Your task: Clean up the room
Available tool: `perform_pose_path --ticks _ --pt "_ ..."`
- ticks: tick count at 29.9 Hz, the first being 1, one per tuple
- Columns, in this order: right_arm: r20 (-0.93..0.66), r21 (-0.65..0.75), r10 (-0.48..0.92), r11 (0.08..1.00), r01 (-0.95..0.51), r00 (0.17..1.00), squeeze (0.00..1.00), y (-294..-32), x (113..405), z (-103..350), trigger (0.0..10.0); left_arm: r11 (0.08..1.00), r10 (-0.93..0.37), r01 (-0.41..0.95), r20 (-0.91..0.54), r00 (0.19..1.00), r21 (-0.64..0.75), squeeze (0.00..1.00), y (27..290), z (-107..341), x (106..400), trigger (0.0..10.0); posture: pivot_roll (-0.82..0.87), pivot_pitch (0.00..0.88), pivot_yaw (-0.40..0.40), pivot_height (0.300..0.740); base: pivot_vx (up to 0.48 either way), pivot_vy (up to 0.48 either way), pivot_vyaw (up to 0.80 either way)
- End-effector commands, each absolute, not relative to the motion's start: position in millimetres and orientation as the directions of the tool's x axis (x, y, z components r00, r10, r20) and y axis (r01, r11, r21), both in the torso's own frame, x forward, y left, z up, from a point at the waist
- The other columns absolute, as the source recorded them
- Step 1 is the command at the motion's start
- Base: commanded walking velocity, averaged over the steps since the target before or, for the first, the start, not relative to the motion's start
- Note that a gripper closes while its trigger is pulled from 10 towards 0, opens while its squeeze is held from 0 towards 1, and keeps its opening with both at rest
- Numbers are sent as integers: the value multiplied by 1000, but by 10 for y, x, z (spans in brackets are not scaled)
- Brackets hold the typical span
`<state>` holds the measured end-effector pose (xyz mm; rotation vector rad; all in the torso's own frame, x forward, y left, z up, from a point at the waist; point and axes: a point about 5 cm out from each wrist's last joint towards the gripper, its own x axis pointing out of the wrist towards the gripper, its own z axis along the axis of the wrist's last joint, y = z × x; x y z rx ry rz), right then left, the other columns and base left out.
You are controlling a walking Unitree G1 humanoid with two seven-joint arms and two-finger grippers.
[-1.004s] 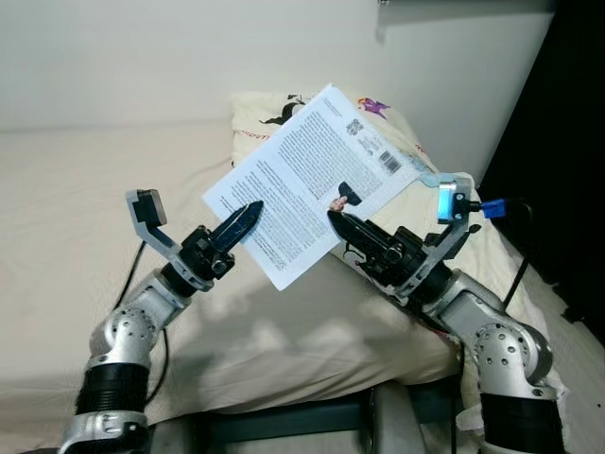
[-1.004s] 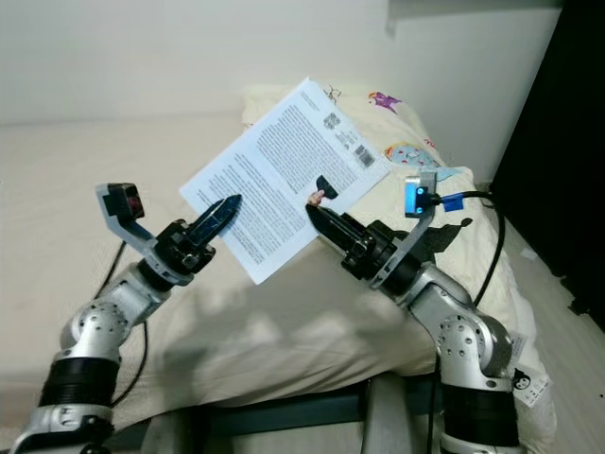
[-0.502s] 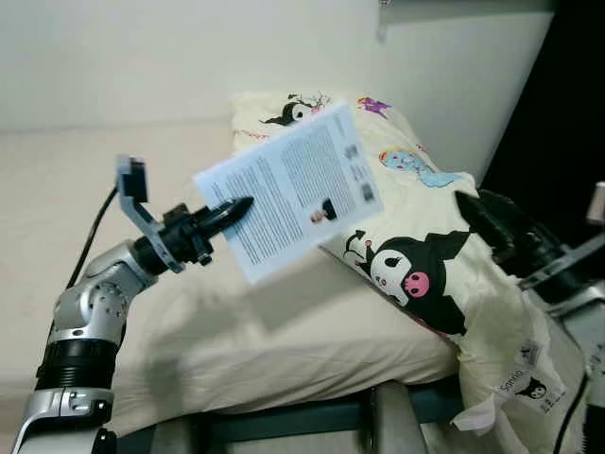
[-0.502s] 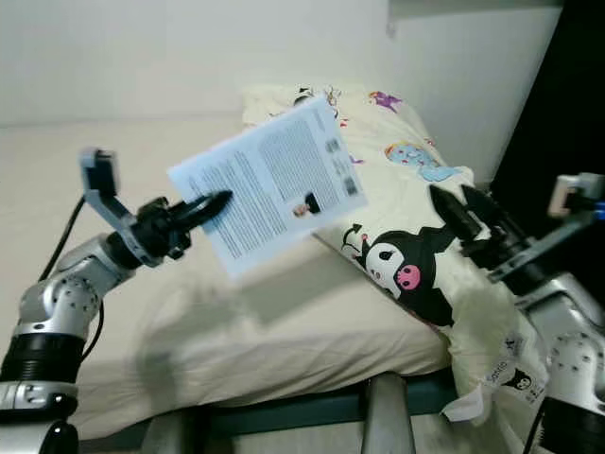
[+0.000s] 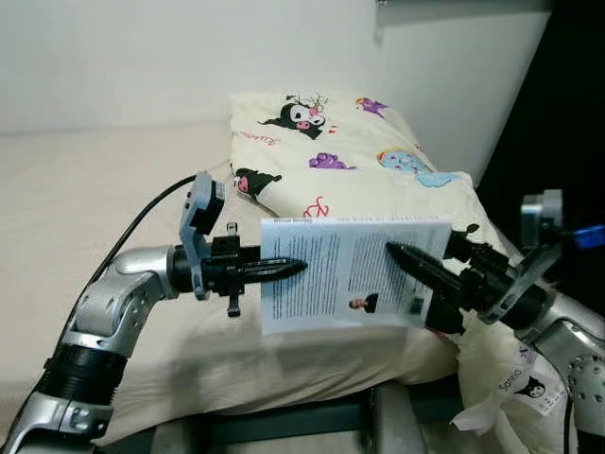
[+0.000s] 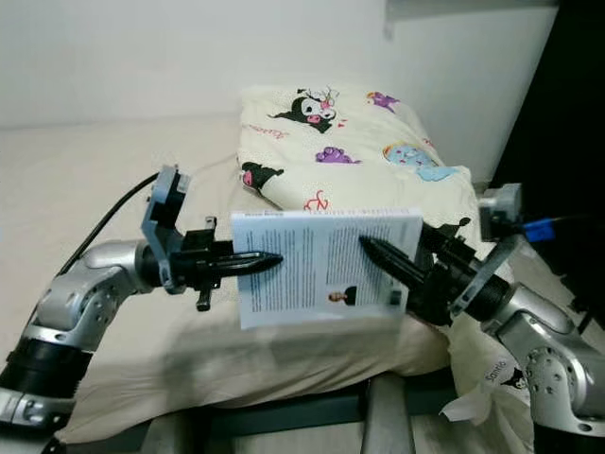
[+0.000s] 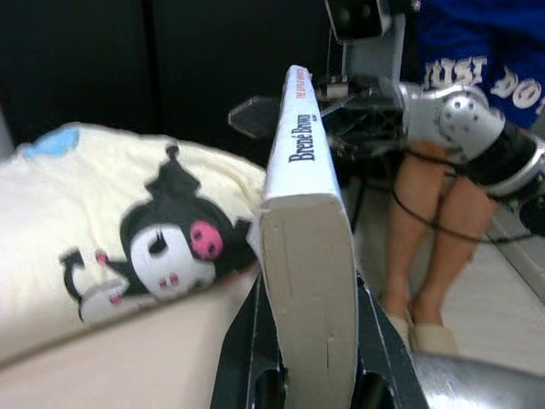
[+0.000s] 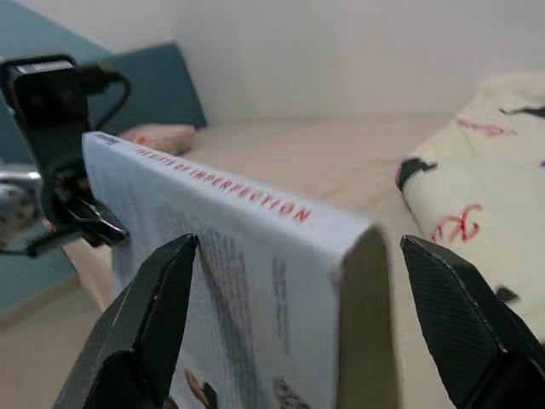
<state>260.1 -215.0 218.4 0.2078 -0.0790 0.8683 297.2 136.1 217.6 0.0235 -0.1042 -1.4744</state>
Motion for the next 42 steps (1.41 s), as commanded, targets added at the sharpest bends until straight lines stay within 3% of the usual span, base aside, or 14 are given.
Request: perform_pose_path --ticks 1,12,13,15,16,26,31,34,35,36,37,38,39,42 --pt "121 136 754 631 -764 645 0 -2143 2589 2166 10000 26 -999 996 35 23 90 0 1366 2186 2898 0 -3 63 34 501 0 0 0" --pt "52 142 812 570 -809 582 0 -2080 2512 2080 10000 12 -999 996 39 9 85 0 1421 2205 2893 0 -6 57 33 501 0 0 0" --pt "39 147 826 552 -821 563 0 -2074 2482 2064 4118 2 -999 997 52 -1 75 0 1439 2220 2885 0 -6 57 33 501 0 0 0" --pt "39 147 826 552 -821 563 0 -2074 2482 2064 4118 2 -999 997 52 -1 75 0 1439 2220 2885 0 -6 57 33 501 0 0 0" --pt "22 152 842 530 -834 539 0 -2069 2446 2044 392 -9 -998 998 64 -13 64 0 1457 2230 2874 0 -6 57 33 501 0 0 0" --pt "-24 166 867 494 -853 497 0 -2116 2352 1993 0 -37 -994 999 101 -40 26 0 1548 2241 2872 0 -11 54 31 501 0 0 0" --pt "-33 169 867 496 -852 498 0 -2159 2324 1990 0 5 -983 1000 183 5 0 0 1673 2292 2957 0 -12 56 32 501 0 0 0" --pt "-22 177 865 497 -849 502 0 -2152 2328 1985 0 55 -954 997 292 70 -60 51 1709 2277 3040 0 -11 59 36 501 0 0 0" --pt "-18 181 863 499 -847 505 0 -2142 2336 1975 0 86 -939 992 326 113 -98 1000 1707 2243 3082 0 -11 59 36 501 0 0 0" --pt "-12 183 857 508 -842 515 0 -2136 2350 1965 0 115 -925 985 349 153 -128 1000 1700 2203 3115 2039 -11 59 36 501 0 0 0" --pt "-12 183 857 508 -842 515 0 -2136 2350 1965 0 115 -925 985 349 153 -128 1000 1700 2203 3115 2039 -11 59 36 501 0 0 0" --pt "-6 187 848 521 -833 530 0 -2134 2371 1954 0 166 -909 976 362 206 -138 1000 1693 2155 3154 5098 -11 59 36 501 0 0 0" --pt "-2 191 838 535 -823 545 0 -2132 2394 1934 0 188 -891 965 382 247 -185 1000 1685 2086 3178 10000 -9 60 35 501 0 0 0" --pt "18 196 813 569 -799 583 0 -2134 2449 1906 0 250 -846 930 406 345 -270 1000 1697 1939 3230 10000 -10 62 35 501 0 0 0"
